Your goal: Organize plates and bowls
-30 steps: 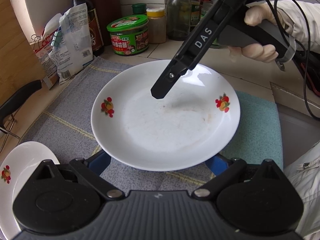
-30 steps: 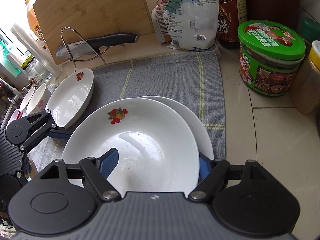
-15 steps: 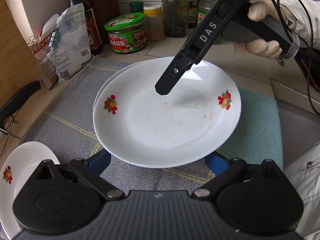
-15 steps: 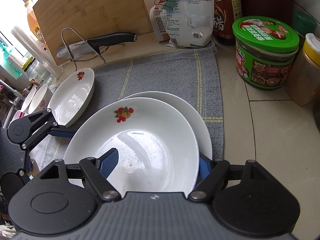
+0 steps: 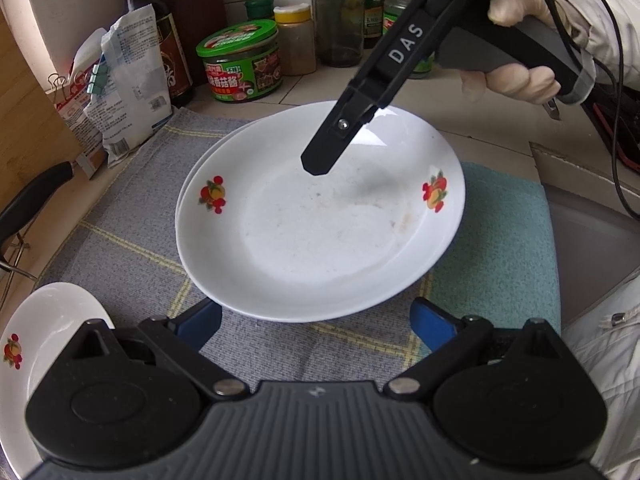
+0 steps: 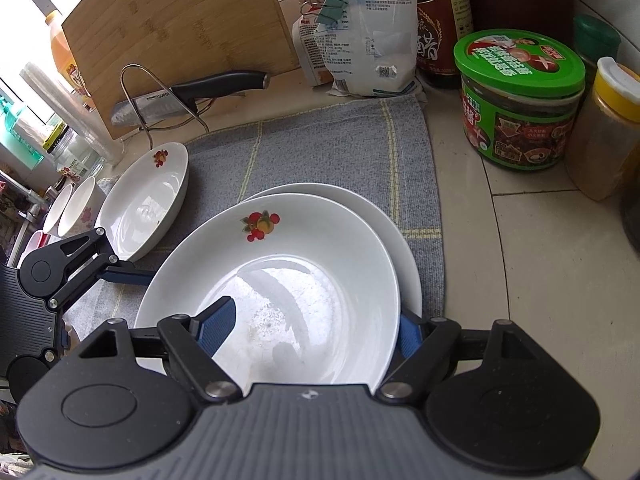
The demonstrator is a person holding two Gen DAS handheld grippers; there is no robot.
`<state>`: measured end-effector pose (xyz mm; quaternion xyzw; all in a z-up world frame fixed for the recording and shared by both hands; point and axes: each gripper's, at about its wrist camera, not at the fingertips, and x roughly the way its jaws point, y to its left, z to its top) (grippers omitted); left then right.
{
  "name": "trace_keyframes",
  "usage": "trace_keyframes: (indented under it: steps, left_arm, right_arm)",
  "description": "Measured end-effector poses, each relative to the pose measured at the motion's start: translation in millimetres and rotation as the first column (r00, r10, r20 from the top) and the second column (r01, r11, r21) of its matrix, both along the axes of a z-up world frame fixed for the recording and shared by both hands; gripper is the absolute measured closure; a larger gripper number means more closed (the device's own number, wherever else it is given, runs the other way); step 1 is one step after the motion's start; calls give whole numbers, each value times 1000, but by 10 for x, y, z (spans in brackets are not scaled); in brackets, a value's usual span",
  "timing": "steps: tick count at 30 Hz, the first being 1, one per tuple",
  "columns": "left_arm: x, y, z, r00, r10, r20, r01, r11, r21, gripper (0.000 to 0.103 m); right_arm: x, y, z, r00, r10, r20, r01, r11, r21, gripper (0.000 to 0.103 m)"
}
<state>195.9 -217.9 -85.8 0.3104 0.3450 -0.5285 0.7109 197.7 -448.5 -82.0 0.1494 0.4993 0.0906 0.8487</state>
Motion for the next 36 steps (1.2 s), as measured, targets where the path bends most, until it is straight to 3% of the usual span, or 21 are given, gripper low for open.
trace_keyframes:
  steps: [23, 33, 36]
  left_arm:
    - [-76, 65, 21, 1000, -11, -7, 11, 1000, -3, 3]
    - [-150, 216, 60, 1000, 8, 3, -8, 999, -34, 3]
    - [-179, 282, 82, 1000, 18, 10, -18, 999, -47, 3]
  right_arm:
    - [-108, 4, 87, 999, -29, 15, 30, 999, -32, 17]
    - [-167, 170, 125, 999, -41, 9, 42, 989, -143, 15]
    - [-190, 242, 125, 999, -47, 5, 47, 977, -208, 3]
